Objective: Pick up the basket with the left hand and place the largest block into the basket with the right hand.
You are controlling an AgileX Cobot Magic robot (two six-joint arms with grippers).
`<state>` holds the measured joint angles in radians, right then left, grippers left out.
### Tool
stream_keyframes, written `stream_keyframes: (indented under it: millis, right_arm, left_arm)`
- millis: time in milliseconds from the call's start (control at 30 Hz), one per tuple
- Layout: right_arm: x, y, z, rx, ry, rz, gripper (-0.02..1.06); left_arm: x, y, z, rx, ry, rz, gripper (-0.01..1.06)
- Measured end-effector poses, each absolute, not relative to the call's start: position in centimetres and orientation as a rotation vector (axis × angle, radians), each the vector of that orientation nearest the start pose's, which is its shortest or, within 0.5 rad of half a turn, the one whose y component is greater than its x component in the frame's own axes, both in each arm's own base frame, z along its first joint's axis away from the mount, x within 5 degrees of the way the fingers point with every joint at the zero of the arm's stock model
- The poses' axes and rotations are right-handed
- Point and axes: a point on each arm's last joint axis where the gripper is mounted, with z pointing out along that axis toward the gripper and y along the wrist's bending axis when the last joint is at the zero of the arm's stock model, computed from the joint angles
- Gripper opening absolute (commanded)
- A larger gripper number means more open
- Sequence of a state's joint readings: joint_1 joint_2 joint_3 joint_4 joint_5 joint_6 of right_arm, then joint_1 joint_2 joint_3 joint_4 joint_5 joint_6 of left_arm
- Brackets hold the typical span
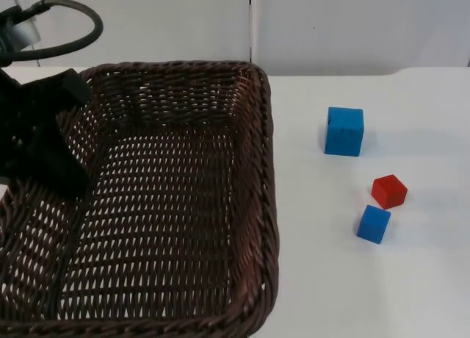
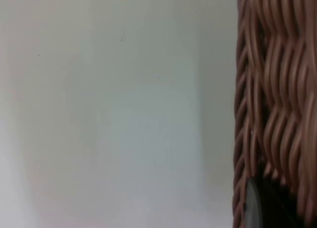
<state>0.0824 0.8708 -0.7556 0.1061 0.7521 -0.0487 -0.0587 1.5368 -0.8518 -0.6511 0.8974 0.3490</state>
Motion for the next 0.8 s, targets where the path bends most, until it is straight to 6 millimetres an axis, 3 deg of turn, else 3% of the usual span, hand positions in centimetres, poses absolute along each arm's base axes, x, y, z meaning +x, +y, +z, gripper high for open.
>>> stream_keyframes:
  millis: [233,467,667,800]
  right_arm:
    - [21.3,2.5,30.8,-0.104,2.450,0.140,1.05]
    - [25.0,3.2,30.4,-0.136,2.495,0.144,1.05]
    - [28.5,6.3,30.1,-0.259,2.499,0.175,1.05]
    - [31.4,9.9,28.8,-0.329,2.525,0.221,1.05]
  left_arm:
    - [26.1,-5.9,20.5,0.013,2.899,-0.755,0.00]
    - [26.1,-5.9,20.5,0.016,2.899,-0.754,0.00]
    - [26.1,-5.9,20.5,0.015,2.898,-0.755,0.00]
    - [26.1,-5.9,20.5,0.019,2.897,-0.756,0.00]
